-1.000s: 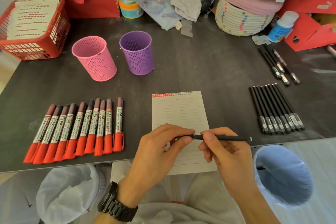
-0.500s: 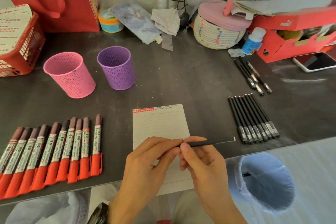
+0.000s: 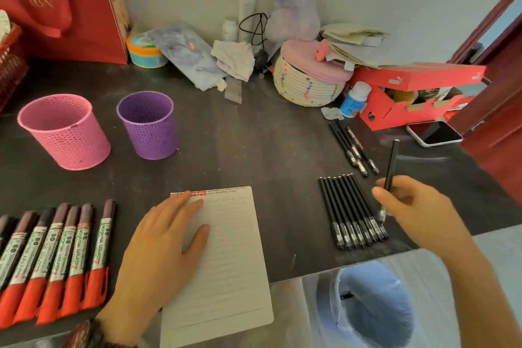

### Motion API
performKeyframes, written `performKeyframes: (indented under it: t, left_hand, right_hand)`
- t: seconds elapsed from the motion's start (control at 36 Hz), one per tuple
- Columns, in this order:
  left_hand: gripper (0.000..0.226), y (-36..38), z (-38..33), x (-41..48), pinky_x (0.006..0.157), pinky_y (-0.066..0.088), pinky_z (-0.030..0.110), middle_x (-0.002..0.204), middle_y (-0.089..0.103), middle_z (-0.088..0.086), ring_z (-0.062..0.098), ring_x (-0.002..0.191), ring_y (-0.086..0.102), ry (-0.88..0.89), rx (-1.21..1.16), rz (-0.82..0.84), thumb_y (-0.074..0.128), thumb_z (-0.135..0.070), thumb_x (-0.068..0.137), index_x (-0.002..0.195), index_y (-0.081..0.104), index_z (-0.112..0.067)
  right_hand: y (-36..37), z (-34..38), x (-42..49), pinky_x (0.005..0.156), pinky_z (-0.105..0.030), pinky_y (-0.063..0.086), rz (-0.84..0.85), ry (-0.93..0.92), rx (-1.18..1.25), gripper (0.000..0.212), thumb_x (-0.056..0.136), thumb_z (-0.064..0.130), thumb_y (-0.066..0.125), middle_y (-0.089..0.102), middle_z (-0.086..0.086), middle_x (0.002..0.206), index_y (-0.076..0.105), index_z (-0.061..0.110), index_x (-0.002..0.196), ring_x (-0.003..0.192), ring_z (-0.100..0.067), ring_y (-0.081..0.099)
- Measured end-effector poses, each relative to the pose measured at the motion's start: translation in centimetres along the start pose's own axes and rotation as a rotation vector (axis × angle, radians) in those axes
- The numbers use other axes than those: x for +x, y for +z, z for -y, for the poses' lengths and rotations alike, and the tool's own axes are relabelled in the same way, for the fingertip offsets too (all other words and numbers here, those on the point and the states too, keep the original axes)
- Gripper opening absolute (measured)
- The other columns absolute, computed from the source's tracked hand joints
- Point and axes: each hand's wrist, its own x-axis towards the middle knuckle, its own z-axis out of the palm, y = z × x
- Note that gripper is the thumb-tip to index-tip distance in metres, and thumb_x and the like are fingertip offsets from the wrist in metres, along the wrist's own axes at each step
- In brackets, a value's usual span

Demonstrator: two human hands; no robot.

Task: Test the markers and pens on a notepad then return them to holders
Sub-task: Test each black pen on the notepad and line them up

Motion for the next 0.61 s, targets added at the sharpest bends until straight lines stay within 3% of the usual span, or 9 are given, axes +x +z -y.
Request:
performKeyframes:
  t: [0.06,0.11,0.28,0.47,0.61]
  left_hand:
    - [0.049,0.2,0.1,0.0,0.113,0.031,0.039,0.147,0.048,-0.007,0.017,0.137,0.040,-0.003,0.008,0.001,0.040,-0.053,0.096,0.136,0.056,-0.029]
    - [0.046,0.2,0.3,0.0,0.113,0.031,0.040,0.148,0.047,-0.008,0.016,0.138,0.039,-0.009,0.005,0.009,0.042,-0.054,0.099,0.136,0.054,-0.031]
    - [0.046,0.2,0.6,-0.1,0.113,0.028,0.037,0.148,0.046,-0.010,0.014,0.138,0.038,0.009,0.013,0.009,0.042,-0.056,0.098,0.137,0.053,-0.033]
    - [0.049,0.0,0.3,-0.1,0.113,0.025,0.037,0.149,0.046,-0.010,0.015,0.138,0.039,0.006,0.008,0.020,0.042,-0.054,0.094,0.137,0.053,-0.033]
    - [0.051,0.0,0.4,-0.1,0.113,0.027,0.038,0.149,0.046,-0.010,0.015,0.138,0.039,0.006,0.001,0.028,0.039,-0.056,0.094,0.137,0.053,-0.033]
  right_hand:
    - [-0.9,-1.2,1.5,0.073,-0.033,0.042,0.052,0.069,-0.176,0.035,0.091,0.049,0.066,0.067,0.012,0.083,0.061,0.026,0.116,0.084,-0.020,0.063]
    - [-1.2,-2.0,2.5,0.072,-0.034,0.039,0.087,0.122,-0.255,0.039,0.089,0.047,0.071,0.063,0.011,0.083,0.056,0.024,0.117,0.078,-0.019,0.057]
    - [0.0,-2.9,3.6,0.064,-0.031,0.041,0.211,0.128,-0.319,0.026,0.090,0.040,0.073,0.062,0.017,0.081,0.056,0.032,0.107,0.072,-0.005,0.058]
    - [0.8,-3.3,3.5,0.081,-0.034,0.048,0.219,0.113,-0.316,0.022,0.095,0.042,0.066,0.064,0.010,0.089,0.062,0.033,0.115,0.086,-0.020,0.062]
    - [1.1,-3.1,3.3,0.081,-0.033,0.047,0.201,0.100,-0.290,0.022,0.097,0.037,0.064,0.066,0.004,0.093,0.065,0.028,0.117,0.087,-0.022,0.063]
